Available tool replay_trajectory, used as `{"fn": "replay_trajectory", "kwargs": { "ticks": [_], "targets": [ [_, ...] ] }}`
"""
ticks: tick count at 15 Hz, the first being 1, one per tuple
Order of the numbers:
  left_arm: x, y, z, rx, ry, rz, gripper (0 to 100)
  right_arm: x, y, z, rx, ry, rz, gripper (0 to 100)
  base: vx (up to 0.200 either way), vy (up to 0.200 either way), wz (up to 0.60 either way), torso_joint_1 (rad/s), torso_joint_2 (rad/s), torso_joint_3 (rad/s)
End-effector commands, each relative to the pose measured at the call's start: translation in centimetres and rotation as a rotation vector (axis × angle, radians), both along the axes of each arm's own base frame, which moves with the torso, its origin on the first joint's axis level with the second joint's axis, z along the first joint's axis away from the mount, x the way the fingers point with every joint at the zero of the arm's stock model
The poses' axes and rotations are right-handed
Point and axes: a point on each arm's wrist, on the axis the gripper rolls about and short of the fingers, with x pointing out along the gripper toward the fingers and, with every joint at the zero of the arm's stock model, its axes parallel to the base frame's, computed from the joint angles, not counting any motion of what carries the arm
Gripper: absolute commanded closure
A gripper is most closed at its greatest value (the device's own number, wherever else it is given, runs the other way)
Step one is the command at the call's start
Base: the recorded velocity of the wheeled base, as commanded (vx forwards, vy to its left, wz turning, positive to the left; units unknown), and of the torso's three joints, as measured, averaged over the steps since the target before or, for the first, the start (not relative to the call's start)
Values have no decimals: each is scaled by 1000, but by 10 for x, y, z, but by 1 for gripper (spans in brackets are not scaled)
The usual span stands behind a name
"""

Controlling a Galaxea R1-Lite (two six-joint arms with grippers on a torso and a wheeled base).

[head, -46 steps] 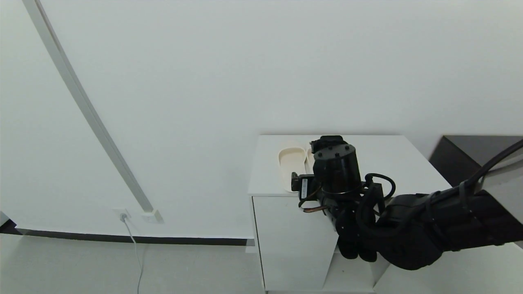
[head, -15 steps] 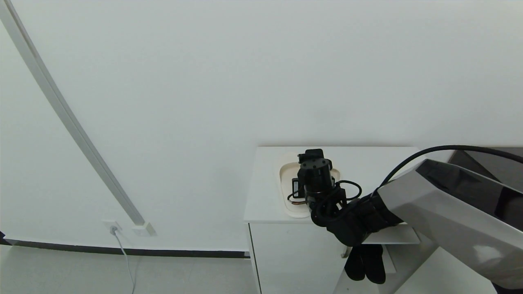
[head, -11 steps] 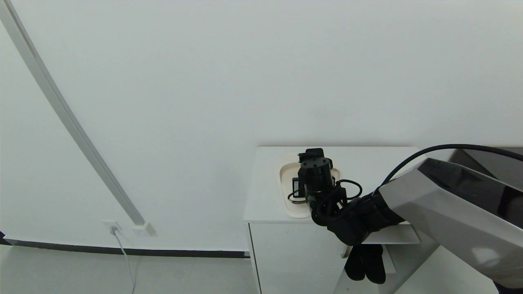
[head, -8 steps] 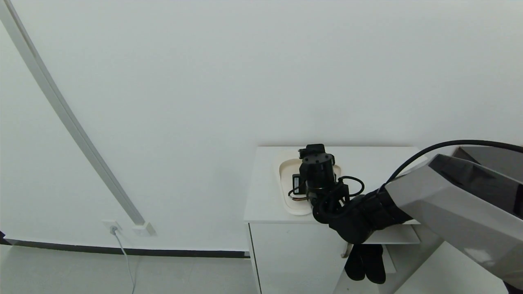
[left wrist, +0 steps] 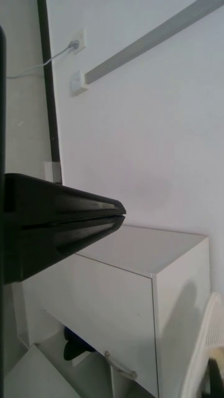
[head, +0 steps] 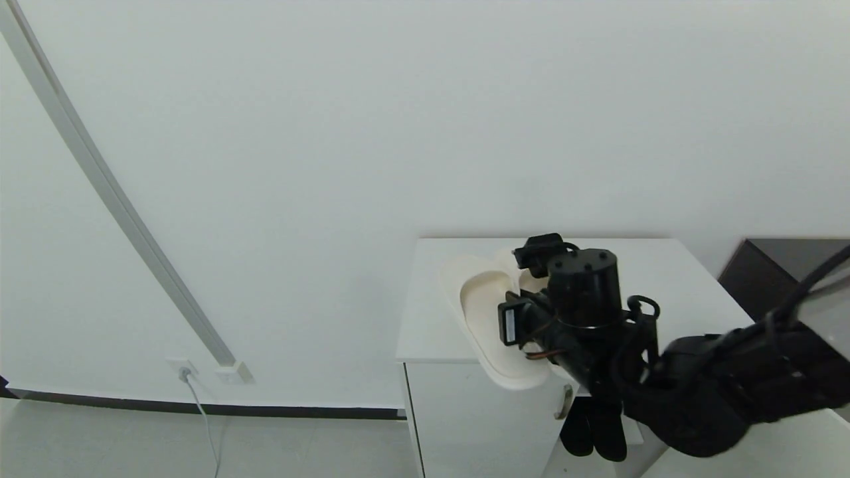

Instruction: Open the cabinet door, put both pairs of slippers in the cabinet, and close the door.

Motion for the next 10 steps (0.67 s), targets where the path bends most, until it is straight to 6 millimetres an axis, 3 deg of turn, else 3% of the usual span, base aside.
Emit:
{"fn": "replay_trajectory", "kwargs": {
  "ticks": [1,3,10],
  "targets": [
    [0,0,0,1,1,-1,100,-52,-34,23,46,3,168,100,0,0,0,0,0,0],
    [0,0,0,1,1,2,100,-82,-50,18,51,40,261,100,0,0,0,0,0,0],
    [0,0,0,-1,1,-1,100,-89,-54,10,33,69,262,100,0,0,0,0,0,0]
  ]
}}
